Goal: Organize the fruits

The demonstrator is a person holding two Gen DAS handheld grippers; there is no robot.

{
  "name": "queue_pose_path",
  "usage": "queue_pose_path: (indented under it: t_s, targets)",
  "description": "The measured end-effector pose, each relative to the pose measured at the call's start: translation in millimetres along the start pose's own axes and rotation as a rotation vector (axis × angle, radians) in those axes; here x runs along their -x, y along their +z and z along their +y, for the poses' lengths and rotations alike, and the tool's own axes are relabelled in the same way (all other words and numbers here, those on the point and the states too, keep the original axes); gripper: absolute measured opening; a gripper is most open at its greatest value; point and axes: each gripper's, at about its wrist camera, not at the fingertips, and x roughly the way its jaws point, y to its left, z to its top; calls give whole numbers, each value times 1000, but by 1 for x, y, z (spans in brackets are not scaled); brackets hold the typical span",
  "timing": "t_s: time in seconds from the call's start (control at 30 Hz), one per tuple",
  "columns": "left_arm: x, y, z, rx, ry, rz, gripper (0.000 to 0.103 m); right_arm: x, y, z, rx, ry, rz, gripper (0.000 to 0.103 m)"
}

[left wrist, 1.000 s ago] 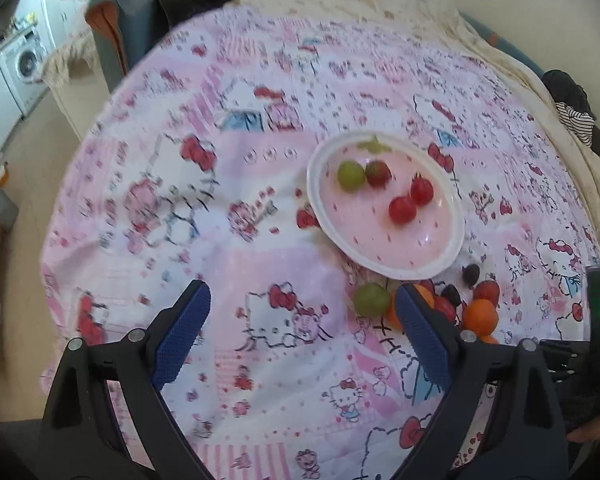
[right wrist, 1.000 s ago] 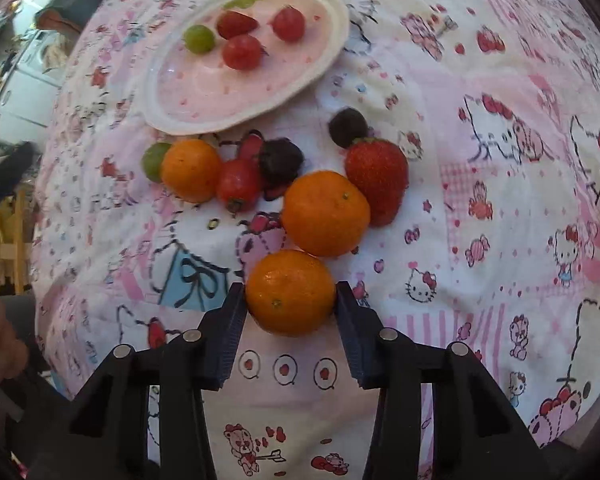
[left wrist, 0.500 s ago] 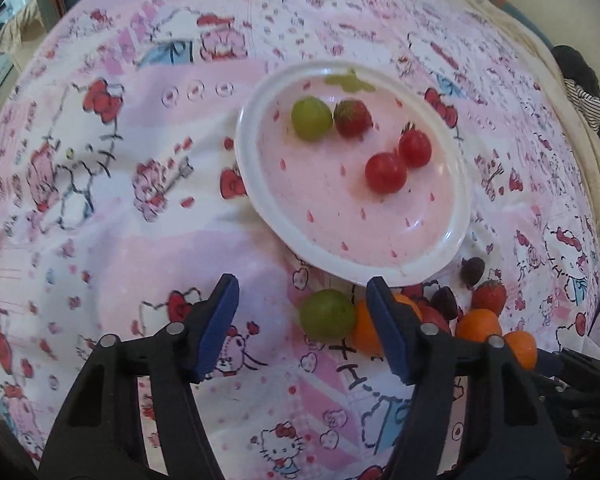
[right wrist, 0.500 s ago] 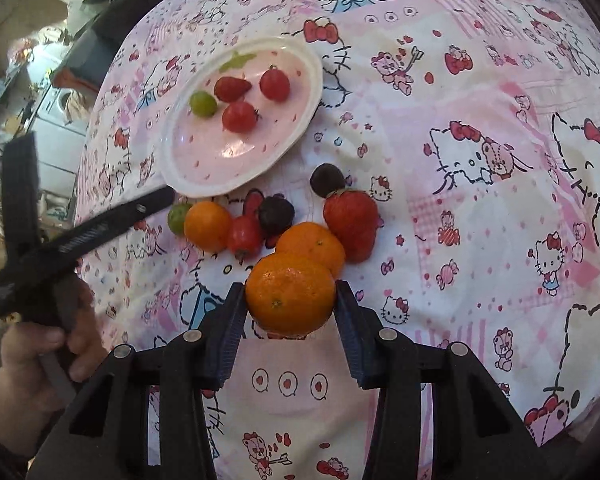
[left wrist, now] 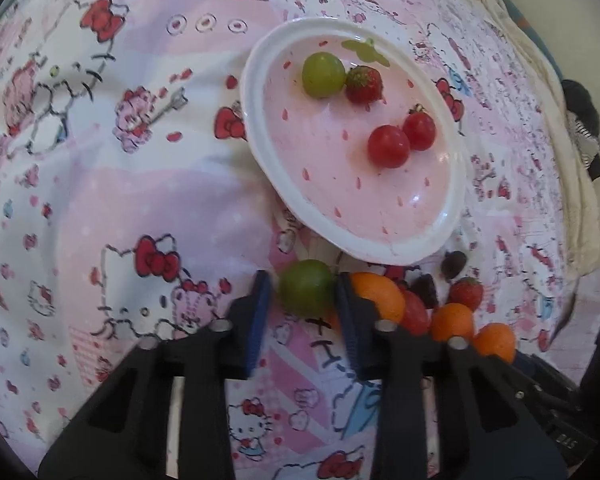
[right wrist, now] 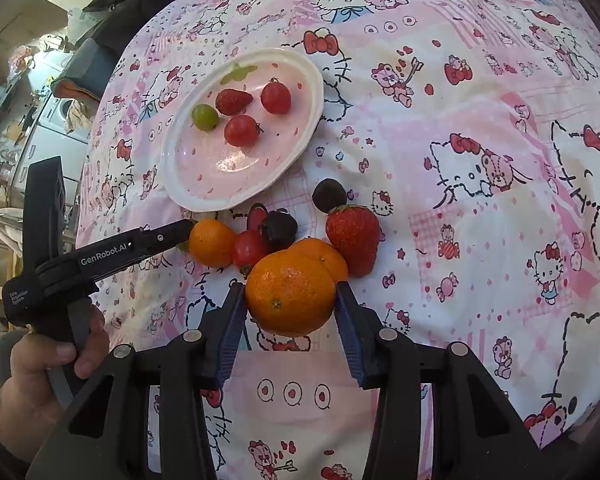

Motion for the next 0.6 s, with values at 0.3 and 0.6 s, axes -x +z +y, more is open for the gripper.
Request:
queue_pose_path:
  t_s: [0.3, 0.6]
  targets:
    - [20, -2, 5, 5, -21, -41, 17, 6, 1, -1, -6, -8, -23, 46]
    - [61, -2, 14, 4, -54, -143, 7, 15, 3, 0, -19, 35, -51, 46]
